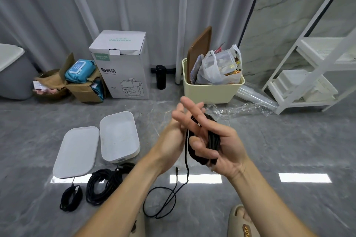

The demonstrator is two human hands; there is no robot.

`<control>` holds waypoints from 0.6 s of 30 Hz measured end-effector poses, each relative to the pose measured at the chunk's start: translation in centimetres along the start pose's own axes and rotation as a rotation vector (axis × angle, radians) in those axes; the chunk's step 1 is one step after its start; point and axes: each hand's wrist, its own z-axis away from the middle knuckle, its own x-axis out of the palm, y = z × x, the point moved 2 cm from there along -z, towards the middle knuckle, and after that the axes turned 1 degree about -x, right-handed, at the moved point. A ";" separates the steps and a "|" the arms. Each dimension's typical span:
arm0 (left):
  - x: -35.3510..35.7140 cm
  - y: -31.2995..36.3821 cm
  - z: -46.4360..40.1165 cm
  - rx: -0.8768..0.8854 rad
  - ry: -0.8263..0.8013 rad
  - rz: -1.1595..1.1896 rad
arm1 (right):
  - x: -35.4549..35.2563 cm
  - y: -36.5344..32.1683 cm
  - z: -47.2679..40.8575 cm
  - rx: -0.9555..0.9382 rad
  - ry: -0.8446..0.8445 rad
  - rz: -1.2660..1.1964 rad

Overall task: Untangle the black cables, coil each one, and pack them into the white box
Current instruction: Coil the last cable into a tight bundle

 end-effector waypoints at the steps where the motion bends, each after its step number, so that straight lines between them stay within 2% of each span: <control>1: 0.2 0.2 0.0 -0.015 -0.017 0.035 | -0.2 -0.1 0.0 -0.005 0.006 -0.025; 6: 0.1 0.0 0.2 0.042 -0.082 0.115 | -0.4 -0.3 0.2 0.012 -0.022 -0.092; 9: -0.2 0.1 0.1 0.071 -0.125 0.066 | -0.3 -0.3 0.4 0.024 -0.056 -0.097; 18: -0.8 1.4 0.1 0.074 -0.113 -0.028 | -1.2 -0.2 0.6 0.131 -0.060 0.122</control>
